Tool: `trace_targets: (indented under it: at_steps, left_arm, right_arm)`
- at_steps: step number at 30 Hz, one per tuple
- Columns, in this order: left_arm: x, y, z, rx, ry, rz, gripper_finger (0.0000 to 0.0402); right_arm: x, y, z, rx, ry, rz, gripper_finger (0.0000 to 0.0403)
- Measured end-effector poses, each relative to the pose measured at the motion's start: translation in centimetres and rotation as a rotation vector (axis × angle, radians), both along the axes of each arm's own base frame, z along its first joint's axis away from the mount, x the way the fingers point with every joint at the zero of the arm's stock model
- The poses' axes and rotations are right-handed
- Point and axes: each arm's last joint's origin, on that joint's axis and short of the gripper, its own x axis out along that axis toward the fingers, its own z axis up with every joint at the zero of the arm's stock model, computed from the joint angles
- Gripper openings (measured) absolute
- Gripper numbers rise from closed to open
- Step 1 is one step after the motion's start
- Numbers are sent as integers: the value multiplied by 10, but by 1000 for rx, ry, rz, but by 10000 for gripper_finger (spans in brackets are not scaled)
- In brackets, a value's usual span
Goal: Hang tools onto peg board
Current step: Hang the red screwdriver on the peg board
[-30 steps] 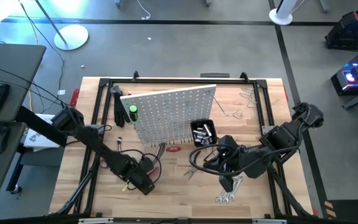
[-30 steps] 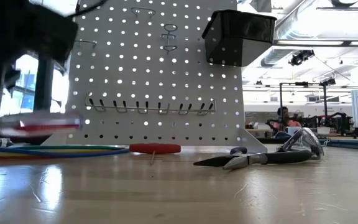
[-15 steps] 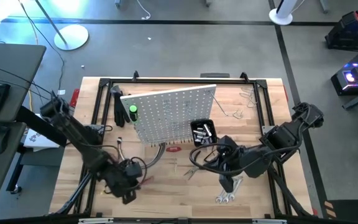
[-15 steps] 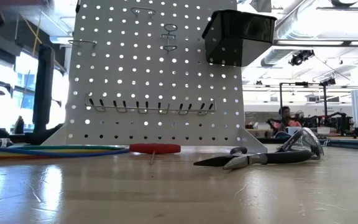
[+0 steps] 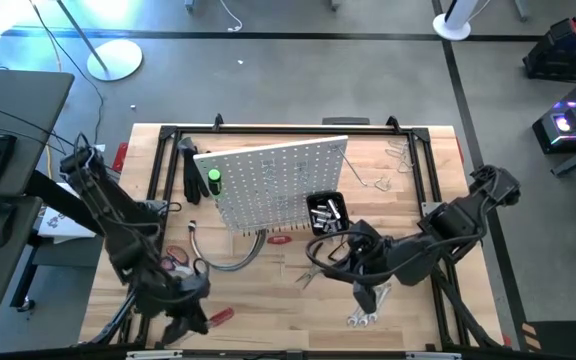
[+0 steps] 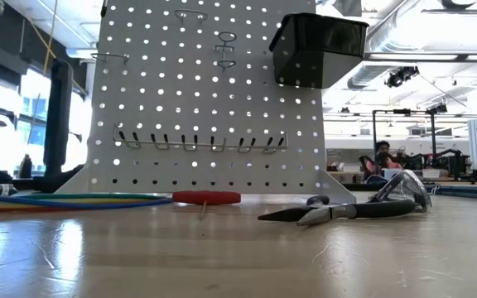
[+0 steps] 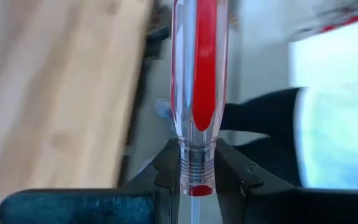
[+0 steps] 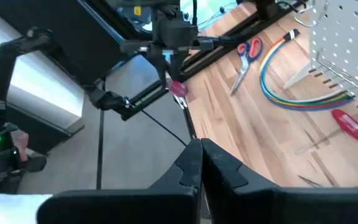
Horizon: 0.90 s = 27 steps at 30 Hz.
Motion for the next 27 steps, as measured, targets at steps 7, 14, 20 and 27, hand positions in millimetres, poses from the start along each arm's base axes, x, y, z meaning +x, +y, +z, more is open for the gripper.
trace_targets:
  at_steps: [7,14,20,27]
  left_arm:
    - [-10,26,39,-124,-148,34,56]
    - [-14,52,59,-102,-285,136,56]
    - [-12,57,65,-102,-352,174,56]
    - [-6,60,76,-103,-477,209,56]
  right_arm:
    - [10,8,-5,27,-8,28,45]
    - [21,17,-12,46,-18,46,122]
    - [25,24,-11,182,-30,11,185]
    - [23,27,-12,172,-22,19,213]
